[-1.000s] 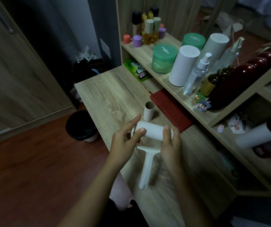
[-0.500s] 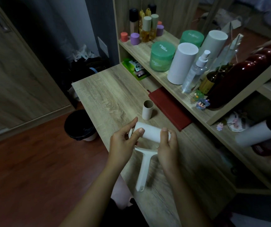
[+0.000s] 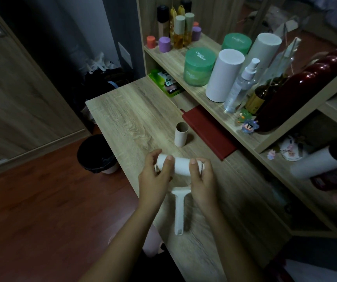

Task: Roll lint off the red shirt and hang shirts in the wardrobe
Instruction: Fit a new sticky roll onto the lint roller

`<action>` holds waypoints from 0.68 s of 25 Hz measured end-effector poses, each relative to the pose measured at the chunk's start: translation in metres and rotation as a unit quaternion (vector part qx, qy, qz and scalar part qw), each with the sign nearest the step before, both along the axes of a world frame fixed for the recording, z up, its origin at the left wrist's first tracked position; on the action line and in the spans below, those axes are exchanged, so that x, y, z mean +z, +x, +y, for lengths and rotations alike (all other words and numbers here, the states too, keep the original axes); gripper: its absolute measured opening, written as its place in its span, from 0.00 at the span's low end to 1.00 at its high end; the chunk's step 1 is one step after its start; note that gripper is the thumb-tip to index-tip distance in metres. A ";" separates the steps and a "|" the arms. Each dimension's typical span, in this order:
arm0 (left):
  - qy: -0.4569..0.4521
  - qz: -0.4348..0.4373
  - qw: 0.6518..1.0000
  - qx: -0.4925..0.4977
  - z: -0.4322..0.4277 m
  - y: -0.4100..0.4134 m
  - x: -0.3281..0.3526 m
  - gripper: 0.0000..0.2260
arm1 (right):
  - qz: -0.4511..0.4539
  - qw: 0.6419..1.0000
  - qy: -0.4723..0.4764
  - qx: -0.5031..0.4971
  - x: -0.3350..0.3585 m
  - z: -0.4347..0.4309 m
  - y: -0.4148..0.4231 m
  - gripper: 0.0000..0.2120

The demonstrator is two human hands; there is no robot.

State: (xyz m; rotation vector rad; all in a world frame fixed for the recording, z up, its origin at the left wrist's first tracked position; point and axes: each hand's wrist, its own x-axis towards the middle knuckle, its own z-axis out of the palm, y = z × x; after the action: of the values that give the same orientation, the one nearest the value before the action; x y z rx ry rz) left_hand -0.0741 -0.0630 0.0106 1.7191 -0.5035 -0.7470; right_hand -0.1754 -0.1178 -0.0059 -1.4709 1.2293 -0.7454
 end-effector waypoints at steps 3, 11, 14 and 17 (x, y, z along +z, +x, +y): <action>0.007 0.067 0.997 0.033 0.000 -0.004 -0.009 0.19 | 0.004 0.999 0.024 0.029 -0.009 -0.001 -0.001 0.10; -0.017 0.215 0.970 0.111 -0.003 -0.008 -0.020 0.22 | -0.016 0.999 0.045 0.014 -0.018 0.003 -0.007 0.18; -0.001 0.236 0.967 0.094 -0.004 -0.005 -0.023 0.24 | 0.015 0.999 0.039 0.021 -0.022 -0.002 -0.014 0.18; 0.014 0.259 0.961 0.099 -0.006 -0.003 -0.027 0.24 | 0.042 0.998 0.032 0.038 -0.025 -0.010 -0.018 0.18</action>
State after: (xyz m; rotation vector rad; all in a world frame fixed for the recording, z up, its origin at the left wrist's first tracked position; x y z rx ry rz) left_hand -0.0771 -0.0693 -0.0165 1.4920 0.0402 -1.0160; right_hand -0.1937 -0.1277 -0.0307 -1.5000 1.2428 -0.5928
